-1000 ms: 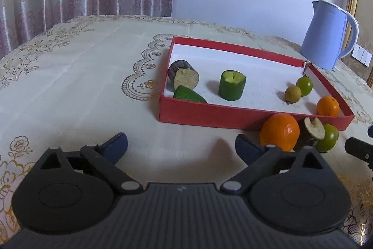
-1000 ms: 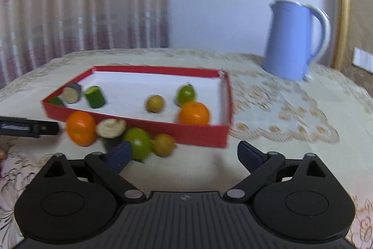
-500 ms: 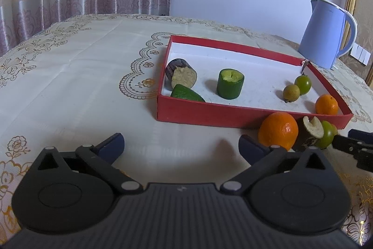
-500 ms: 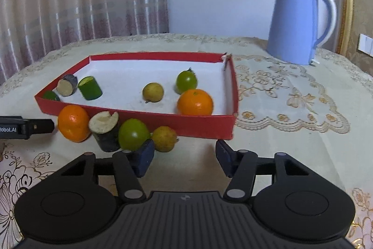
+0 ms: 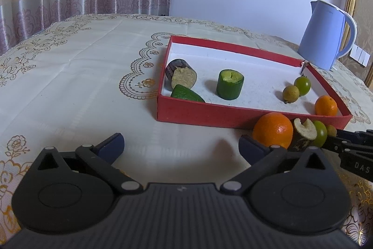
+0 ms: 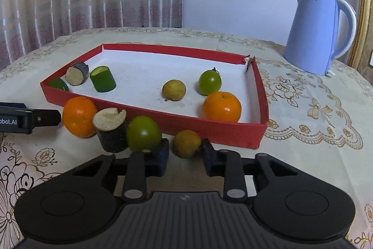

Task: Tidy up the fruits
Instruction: 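Grasp the second small yellow fruit with the right gripper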

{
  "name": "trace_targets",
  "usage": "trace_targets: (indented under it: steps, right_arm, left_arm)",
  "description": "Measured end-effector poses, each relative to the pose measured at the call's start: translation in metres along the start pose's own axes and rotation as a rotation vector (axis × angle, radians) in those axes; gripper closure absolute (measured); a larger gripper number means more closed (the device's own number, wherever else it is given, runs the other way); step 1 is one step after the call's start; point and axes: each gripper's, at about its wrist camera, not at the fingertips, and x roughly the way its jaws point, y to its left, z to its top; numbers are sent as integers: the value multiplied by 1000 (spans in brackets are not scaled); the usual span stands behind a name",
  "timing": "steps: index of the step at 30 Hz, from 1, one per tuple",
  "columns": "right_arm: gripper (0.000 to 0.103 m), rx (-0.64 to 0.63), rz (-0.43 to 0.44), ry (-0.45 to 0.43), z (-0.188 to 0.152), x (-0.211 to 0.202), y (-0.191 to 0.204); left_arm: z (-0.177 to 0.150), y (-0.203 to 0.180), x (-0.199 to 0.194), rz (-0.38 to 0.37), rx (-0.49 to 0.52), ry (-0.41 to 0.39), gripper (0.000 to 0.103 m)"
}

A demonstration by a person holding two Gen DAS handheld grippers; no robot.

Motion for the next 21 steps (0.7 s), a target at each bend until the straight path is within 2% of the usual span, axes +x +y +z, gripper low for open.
trace_targets:
  steps: [21]
  right_arm:
    - [77, 70, -1, -14, -6, -13, -11]
  left_arm:
    - [0, -4, 2, 19, 24, 11, 0]
